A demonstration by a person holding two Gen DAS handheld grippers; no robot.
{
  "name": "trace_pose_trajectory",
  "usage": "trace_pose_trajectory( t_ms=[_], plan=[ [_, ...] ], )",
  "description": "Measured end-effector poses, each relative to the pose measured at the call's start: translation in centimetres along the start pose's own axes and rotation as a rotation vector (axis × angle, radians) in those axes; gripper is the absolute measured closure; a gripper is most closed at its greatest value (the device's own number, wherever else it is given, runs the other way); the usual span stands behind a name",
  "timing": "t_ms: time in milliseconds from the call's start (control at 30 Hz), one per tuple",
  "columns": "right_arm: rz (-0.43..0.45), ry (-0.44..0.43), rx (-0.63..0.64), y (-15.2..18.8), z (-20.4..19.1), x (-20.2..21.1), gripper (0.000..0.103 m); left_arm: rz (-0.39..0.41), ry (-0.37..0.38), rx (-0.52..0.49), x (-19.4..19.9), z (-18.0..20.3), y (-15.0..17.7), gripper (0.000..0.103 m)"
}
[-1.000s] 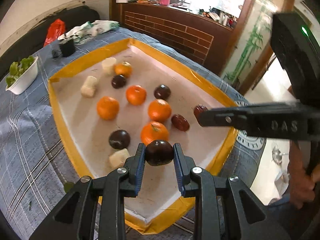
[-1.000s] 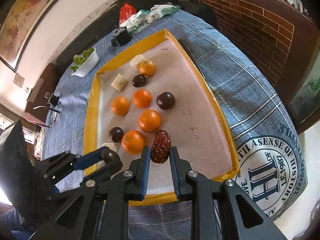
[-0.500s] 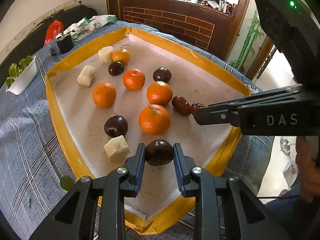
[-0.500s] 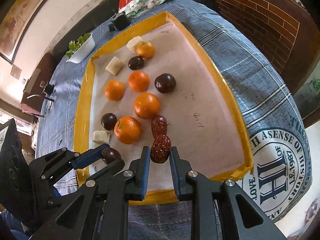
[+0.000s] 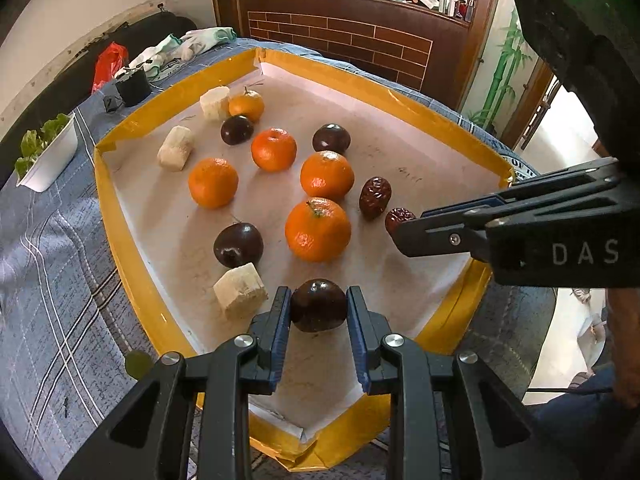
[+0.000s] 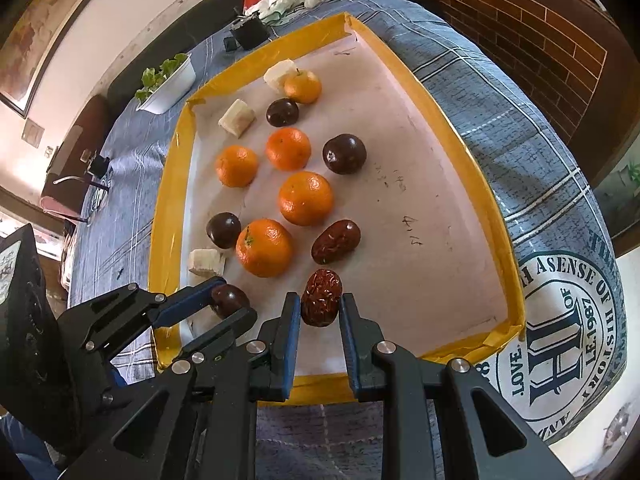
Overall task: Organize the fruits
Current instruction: 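Lower and open the right tool to drop the jujube while the left tool releases the plum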
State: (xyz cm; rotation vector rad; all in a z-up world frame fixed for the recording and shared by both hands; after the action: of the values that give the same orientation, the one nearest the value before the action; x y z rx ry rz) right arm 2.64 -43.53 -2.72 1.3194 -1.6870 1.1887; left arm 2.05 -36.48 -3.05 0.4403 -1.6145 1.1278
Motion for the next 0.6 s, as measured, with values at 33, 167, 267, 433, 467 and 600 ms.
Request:
trace_pose_trajectory(
  t_ms=[33, 167, 267, 433, 467, 600],
  plan=[
    [-0.001, 0.000, 0.001, -0.01, -0.03, -0.05, 0.081, 0.000, -0.004, -0.003, -0.01, 0.02, 0.02, 0.076],
    [-0.003, -0.004, 0.008, 0.02, -0.18, -0.13, 0.081, 0.001, -0.019, -0.013, -0.07, 0.08, 0.09, 0.076],
    [-0.006, -0.006, 0.015, 0.04, -0.36, -0.26, 0.081, 0.003, -0.030, -0.019, -0.06, 0.07, 0.11, 0.076],
    [-0.012, -0.009, 0.027, -0.02, -0.58, -0.49, 0.081, 0.003, -0.047, -0.027, -0.12, -0.01, 0.14, 0.076],
    [-0.013, -0.009, 0.030, -0.04, -0.64, -0.53, 0.081, 0.003, -0.049, -0.028, -0.14, -0.03, 0.14, 0.076],
    [-0.015, -0.007, 0.035, -0.16, -0.70, -0.60, 0.081, 0.002, -0.055, -0.033, -0.25, -0.08, 0.16, 0.076]
  ],
)
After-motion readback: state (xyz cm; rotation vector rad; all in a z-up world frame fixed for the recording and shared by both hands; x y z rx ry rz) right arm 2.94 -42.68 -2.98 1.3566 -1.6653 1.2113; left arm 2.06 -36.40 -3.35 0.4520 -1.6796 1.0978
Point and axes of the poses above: each gripper's, at about its wrist camera, not at the fingertips, and x roughly against the way its jaws point, z to its right, y to its underside, the point moved 7 cm from there along -x, roughly the way its jaws point, and after that the axes turned 4 degrees about -z, right-handed, at the moved point
